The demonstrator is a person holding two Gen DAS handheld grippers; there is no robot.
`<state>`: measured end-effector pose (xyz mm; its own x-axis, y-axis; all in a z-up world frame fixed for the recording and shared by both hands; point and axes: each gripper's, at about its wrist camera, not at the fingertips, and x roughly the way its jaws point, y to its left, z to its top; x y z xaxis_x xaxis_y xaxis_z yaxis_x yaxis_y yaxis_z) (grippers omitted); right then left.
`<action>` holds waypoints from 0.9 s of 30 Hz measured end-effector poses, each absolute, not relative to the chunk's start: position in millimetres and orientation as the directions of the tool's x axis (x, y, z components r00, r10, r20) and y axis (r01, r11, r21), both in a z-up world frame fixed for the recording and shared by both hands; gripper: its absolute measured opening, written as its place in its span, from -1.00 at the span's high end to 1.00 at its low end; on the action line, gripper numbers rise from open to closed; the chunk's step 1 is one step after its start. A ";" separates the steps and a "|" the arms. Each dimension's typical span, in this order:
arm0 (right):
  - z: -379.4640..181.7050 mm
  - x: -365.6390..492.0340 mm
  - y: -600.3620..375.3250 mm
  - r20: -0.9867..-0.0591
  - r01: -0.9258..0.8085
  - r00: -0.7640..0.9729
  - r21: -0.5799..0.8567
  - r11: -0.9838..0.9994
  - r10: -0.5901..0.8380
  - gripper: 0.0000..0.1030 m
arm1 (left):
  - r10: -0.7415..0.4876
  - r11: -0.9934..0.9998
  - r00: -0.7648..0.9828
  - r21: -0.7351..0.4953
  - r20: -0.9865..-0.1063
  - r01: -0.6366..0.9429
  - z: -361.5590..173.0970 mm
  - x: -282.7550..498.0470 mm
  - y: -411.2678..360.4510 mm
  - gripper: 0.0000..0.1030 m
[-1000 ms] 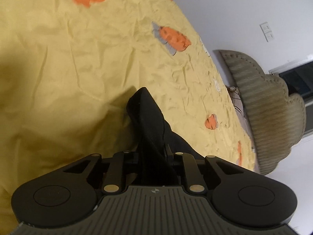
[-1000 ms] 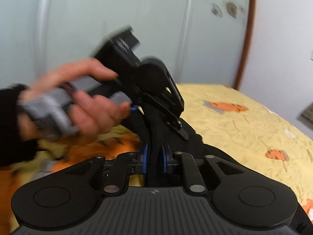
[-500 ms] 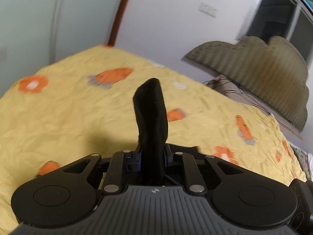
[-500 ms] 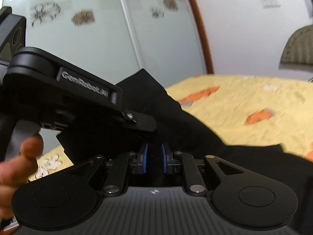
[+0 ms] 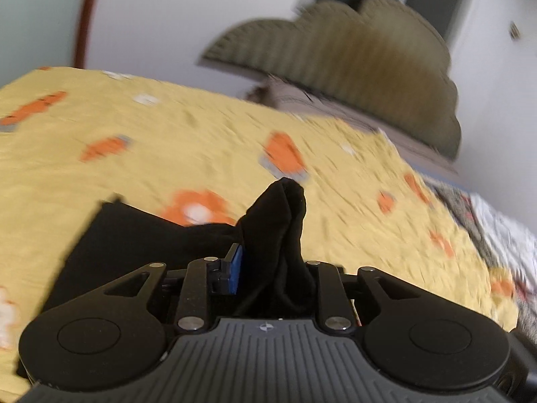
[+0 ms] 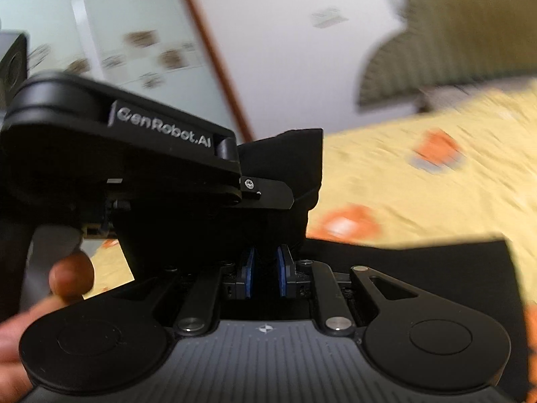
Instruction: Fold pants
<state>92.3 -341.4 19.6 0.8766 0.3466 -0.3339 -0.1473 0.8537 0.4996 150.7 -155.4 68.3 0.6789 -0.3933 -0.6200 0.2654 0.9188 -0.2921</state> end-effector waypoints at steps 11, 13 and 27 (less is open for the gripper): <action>-16.3 58.4 -417.7 -0.485 0.118 0.854 0.532 0.839 0.188 0.72 | -0.485 0.870 0.544 -0.315 -0.684 0.380 14.5 161.6 -245.4 0.11; -19.2 49.8 -421.6 -0.497 0.150 0.856 0.499 0.853 0.140 0.72 | -0.532 0.840 0.485 -0.358 -0.694 0.408 13.0 164.9 -244.6 -0.09; 0.8 87.1 -442.3 -0.476 0.155 0.877 0.423 0.893 0.073 -0.19 | -0.107 0.941 0.711 0.159 -0.695 0.297 31.4 214.7 -132.1 -0.62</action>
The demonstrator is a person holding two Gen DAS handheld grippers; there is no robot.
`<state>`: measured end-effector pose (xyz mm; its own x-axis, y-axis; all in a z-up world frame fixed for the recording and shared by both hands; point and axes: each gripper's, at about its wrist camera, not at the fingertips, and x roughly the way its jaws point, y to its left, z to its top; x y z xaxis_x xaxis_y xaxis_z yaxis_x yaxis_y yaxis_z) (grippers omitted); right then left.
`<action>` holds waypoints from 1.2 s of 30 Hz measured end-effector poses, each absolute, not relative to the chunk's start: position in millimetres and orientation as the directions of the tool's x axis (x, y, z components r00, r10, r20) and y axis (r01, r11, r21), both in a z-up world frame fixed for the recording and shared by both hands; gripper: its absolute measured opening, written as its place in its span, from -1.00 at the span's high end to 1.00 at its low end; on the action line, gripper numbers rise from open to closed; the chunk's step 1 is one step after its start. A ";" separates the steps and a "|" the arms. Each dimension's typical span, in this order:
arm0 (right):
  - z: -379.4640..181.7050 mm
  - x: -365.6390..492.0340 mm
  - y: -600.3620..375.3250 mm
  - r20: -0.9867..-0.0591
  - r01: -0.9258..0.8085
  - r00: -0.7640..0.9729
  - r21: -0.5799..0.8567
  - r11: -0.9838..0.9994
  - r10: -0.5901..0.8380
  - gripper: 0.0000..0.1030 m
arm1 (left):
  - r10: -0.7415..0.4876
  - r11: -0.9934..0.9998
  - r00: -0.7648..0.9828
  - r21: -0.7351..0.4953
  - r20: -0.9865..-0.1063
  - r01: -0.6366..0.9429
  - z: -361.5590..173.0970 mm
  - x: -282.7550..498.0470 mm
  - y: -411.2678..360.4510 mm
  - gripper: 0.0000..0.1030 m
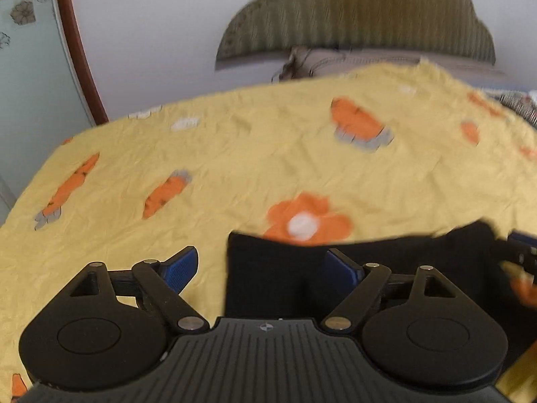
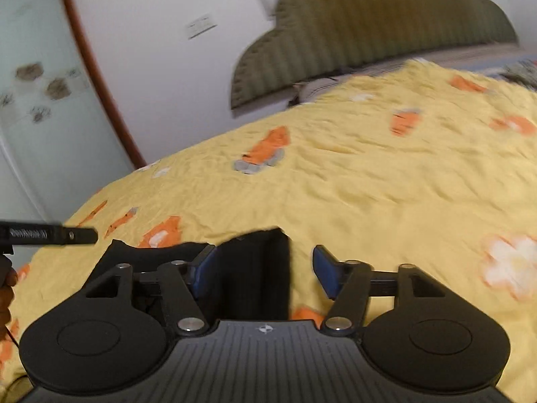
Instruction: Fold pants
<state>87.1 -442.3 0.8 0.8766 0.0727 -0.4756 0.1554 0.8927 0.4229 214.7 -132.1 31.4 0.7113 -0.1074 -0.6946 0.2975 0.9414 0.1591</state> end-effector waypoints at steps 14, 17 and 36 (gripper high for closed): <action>9.3 96.9 -422.3 -0.538 0.214 0.840 0.219 0.952 -0.065 0.73 | -0.137 0.980 0.650 -0.005 -0.748 0.200 9.2 230.8 -96.8 -0.54; 16.9 75.2 -392.4 -0.530 0.047 0.846 0.183 0.982 0.058 0.73 | -0.153 0.970 0.671 0.018 -0.725 0.241 16.2 208.0 -101.8 -0.73; 12.1 70.0 -347.5 -0.552 0.023 0.833 0.089 0.996 0.030 0.66 | -0.207 0.931 0.573 0.020 -0.793 0.364 -5.8 111.7 -54.7 -0.66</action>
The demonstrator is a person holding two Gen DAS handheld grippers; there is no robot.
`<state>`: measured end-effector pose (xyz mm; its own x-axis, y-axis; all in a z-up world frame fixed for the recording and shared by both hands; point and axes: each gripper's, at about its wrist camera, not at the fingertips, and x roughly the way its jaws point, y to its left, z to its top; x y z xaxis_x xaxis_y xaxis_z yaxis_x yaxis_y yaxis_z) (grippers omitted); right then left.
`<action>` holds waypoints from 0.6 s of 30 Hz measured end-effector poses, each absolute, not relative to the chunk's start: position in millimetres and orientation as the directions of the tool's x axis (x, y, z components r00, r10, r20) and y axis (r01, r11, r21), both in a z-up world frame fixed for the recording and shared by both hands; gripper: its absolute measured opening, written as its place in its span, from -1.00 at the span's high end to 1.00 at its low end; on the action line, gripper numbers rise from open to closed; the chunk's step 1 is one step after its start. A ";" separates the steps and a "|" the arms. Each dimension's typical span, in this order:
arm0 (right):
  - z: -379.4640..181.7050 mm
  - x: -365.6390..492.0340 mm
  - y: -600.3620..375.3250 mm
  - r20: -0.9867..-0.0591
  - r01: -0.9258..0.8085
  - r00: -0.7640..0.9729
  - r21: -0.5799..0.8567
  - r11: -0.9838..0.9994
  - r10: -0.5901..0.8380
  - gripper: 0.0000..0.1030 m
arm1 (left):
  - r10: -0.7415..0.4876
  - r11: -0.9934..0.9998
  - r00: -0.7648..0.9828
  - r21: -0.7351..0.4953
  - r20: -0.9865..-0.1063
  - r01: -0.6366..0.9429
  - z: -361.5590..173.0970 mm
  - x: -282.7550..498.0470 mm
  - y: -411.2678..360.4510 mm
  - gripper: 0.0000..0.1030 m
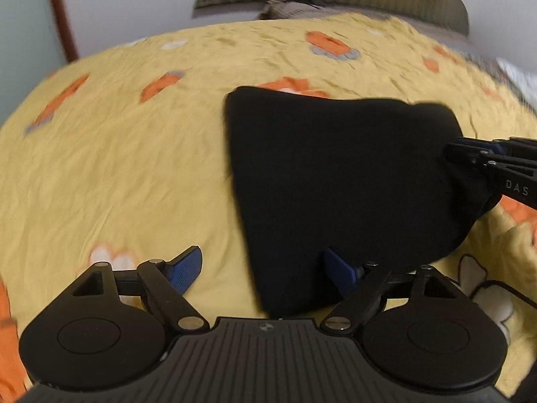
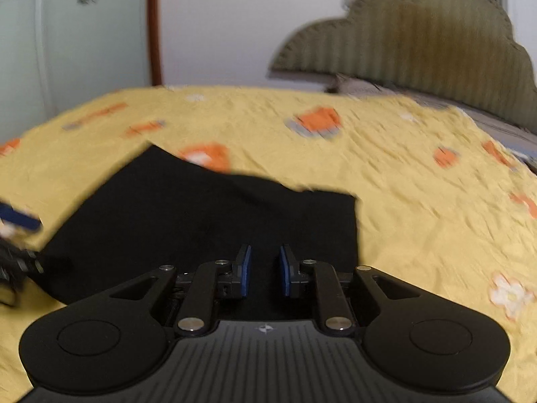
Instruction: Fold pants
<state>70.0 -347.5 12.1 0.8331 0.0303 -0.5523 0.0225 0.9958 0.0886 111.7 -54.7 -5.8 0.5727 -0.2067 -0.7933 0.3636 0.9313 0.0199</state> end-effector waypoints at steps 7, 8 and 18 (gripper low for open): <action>20.4 119.9 -280.0 -0.552 -0.262 0.766 0.198 0.945 0.328 0.66 | -0.115 0.979 0.604 0.013 -0.789 0.204 8.9 106.4 -6.5 -0.58; 19.4 130.3 -269.3 -0.562 -0.282 0.755 0.185 0.941 0.337 0.66 | -0.107 0.980 0.607 0.020 -0.787 0.198 9.9 106.1 -4.4 -0.58; 7.5 258.1 -235.0 -0.653 -0.239 0.694 0.189 0.952 0.304 0.68 | -0.153 0.966 0.625 0.018 -0.766 0.258 -0.7 116.9 -39.2 -0.56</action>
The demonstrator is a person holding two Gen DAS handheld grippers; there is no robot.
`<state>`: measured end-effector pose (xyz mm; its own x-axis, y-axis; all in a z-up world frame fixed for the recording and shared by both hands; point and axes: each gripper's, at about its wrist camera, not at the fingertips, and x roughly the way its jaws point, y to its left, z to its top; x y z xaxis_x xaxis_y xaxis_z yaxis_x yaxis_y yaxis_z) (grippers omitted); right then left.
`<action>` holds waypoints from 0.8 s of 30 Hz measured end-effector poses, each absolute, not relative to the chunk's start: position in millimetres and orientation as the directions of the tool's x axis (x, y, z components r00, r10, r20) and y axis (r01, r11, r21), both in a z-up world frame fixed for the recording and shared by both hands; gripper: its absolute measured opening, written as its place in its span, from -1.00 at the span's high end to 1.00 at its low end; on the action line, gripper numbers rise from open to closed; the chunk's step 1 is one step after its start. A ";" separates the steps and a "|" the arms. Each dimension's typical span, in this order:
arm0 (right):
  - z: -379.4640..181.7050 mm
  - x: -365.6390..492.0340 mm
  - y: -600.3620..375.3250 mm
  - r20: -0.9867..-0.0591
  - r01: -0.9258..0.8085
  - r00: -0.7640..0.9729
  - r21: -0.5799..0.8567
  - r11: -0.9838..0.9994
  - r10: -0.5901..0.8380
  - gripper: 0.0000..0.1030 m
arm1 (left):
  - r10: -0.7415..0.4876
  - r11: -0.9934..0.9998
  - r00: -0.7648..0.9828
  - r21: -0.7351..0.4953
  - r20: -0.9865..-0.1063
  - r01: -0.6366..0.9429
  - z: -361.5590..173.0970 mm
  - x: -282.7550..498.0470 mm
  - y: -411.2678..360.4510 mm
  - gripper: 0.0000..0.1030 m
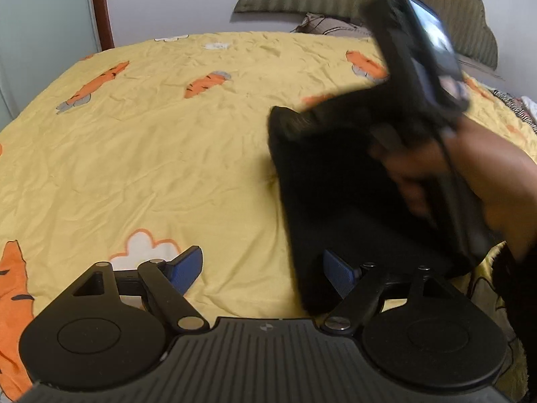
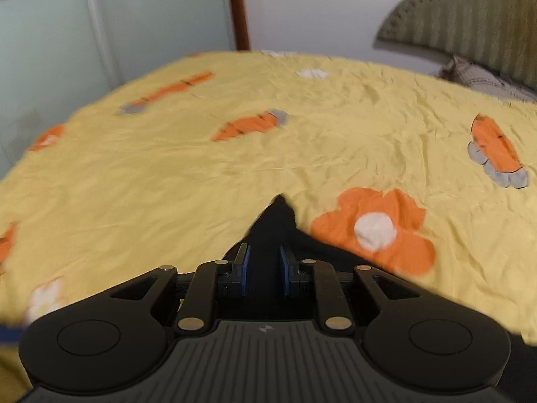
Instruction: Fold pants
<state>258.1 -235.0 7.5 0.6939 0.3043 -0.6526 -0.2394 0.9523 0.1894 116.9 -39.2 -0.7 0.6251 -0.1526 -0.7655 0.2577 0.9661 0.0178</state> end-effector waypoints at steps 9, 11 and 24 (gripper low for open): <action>16.4 240.8 -243.6 -0.668 -0.224 0.697 0.143 0.964 0.261 0.67 | -0.236 0.955 0.619 -0.062 -0.749 0.289 -8.3 129.4 -53.5 -0.61; 9.9 241.7 -245.1 -0.664 -0.213 0.709 0.121 0.970 0.238 0.67 | -0.229 0.958 0.593 -0.070 -0.772 0.279 -18.2 134.8 -57.1 -0.64; 20.2 84.4 -398.3 -0.500 0.116 0.862 0.351 0.929 0.081 -0.39 | -0.326 0.945 0.529 -0.246 -0.783 0.217 -23.4 154.6 -39.6 -0.97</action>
<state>84.4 -398.3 20.2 0.8621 0.0812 -0.5002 0.1162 0.9291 0.3511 154.6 -39.6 -23.4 0.5290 -0.3261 -0.7835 0.2172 0.9445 -0.2465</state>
